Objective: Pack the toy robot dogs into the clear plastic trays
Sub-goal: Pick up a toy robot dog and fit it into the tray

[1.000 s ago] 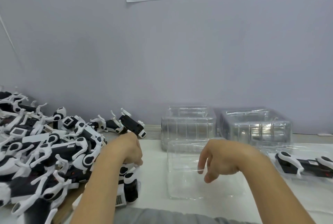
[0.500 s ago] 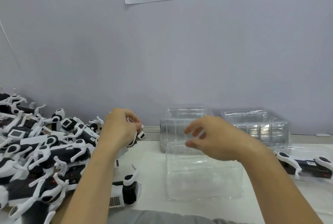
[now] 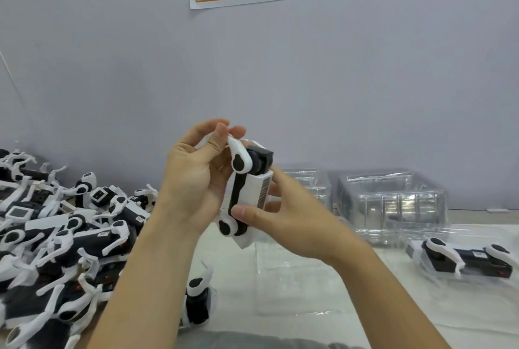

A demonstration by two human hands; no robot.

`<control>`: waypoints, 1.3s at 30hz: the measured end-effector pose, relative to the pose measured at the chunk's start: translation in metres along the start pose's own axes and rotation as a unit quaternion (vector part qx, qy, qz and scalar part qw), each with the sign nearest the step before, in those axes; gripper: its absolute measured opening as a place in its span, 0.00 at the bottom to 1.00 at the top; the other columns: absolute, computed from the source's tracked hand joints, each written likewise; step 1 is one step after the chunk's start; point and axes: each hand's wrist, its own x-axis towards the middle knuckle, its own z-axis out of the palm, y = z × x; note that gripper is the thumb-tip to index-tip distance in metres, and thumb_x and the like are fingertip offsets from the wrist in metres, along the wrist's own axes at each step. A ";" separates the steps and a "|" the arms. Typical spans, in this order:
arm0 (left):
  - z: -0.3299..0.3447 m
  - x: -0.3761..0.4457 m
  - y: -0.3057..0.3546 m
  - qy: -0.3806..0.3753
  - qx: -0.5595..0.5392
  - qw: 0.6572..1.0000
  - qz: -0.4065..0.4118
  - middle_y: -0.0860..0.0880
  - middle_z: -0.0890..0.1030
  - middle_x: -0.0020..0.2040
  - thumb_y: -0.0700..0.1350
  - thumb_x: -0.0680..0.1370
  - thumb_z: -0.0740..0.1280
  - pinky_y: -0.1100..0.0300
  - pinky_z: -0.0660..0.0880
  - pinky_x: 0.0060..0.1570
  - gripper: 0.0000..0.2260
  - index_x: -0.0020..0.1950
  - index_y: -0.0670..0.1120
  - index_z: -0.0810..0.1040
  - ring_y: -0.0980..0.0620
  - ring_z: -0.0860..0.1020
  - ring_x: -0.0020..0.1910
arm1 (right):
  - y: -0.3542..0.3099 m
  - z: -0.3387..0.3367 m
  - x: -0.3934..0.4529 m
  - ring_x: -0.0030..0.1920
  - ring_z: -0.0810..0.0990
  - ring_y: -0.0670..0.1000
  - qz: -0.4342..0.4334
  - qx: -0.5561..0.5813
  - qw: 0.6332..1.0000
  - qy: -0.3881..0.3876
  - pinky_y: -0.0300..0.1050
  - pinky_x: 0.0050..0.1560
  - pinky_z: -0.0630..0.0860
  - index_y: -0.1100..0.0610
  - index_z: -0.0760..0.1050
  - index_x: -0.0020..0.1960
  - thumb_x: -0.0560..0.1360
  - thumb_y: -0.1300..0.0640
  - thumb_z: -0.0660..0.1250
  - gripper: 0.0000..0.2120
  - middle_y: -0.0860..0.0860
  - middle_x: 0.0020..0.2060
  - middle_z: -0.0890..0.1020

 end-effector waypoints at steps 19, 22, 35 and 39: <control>0.000 -0.004 -0.038 -0.196 0.588 0.775 0.122 0.67 0.73 0.63 0.51 0.74 0.75 0.72 0.62 0.62 0.22 0.65 0.61 0.74 0.61 0.67 0.67 | -0.002 -0.022 0.002 0.43 0.87 0.55 0.141 0.329 0.907 0.222 0.41 0.35 0.82 0.61 0.81 0.54 0.77 0.42 0.68 0.21 0.58 0.45 0.87; -0.001 -0.001 -0.042 -0.132 0.556 0.802 0.171 0.65 0.78 0.56 0.50 0.78 0.70 0.70 0.70 0.55 0.14 0.63 0.58 0.74 0.60 0.74 0.59 | -0.004 -0.027 0.001 0.43 0.87 0.54 0.138 0.334 0.917 0.167 0.38 0.33 0.79 0.59 0.78 0.60 0.82 0.42 0.60 0.21 0.56 0.45 0.87; -0.010 0.004 -0.047 0.037 0.347 0.934 0.074 0.55 0.83 0.36 0.57 0.81 0.61 0.67 0.76 0.33 0.12 0.49 0.51 0.79 0.58 0.81 0.35 | 0.002 -0.039 0.001 0.43 0.77 0.41 -0.045 0.026 0.936 0.347 0.39 0.45 0.75 0.44 0.80 0.54 0.76 0.55 0.71 0.09 0.40 0.45 0.79; -0.004 0.002 -0.047 0.028 0.330 0.941 0.071 0.53 0.84 0.36 0.60 0.78 0.62 0.70 0.74 0.32 0.15 0.49 0.50 0.80 0.59 0.81 0.35 | 0.006 -0.038 -0.001 0.62 0.70 0.35 -0.067 -0.087 0.959 0.260 0.28 0.60 0.67 0.38 0.74 0.65 0.74 0.58 0.73 0.24 0.38 0.61 0.71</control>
